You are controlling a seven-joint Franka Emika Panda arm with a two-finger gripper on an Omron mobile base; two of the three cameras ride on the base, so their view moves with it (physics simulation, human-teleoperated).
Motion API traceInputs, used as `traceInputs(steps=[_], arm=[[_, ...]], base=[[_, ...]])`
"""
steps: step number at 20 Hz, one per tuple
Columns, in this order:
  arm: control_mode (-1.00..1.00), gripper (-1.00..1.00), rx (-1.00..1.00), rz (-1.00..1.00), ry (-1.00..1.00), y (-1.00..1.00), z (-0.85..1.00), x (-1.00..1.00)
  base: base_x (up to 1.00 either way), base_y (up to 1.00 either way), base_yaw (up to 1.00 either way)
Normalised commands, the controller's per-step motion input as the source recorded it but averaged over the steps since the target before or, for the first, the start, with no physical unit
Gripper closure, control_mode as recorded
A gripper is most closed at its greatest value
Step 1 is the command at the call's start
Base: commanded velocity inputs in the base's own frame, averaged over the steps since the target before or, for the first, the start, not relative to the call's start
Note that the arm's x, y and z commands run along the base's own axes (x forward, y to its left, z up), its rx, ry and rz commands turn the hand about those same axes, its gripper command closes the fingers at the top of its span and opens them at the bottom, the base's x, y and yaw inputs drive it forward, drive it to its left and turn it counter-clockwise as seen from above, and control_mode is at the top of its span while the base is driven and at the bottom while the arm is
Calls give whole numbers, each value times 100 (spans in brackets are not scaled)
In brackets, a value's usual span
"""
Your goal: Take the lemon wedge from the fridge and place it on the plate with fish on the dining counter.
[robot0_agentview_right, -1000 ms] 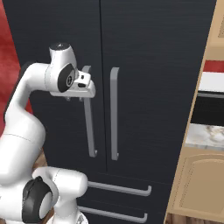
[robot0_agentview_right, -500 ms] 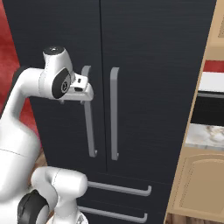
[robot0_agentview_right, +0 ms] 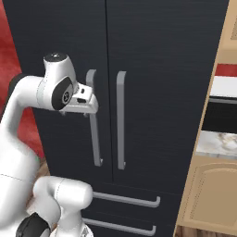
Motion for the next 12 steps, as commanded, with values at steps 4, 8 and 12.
traceInputs(steps=[4, 8, 12], arm=[[-100, -100, 3, -4, 0, -21, -13, -100], [-100, -100, 1, -5, 0, -27, 0, -73], [-100, -100, 0, -6, -1, -60, -1, -17]], base=[[0, 0, 0], [0, 0, 0], [0, 0, 0]])
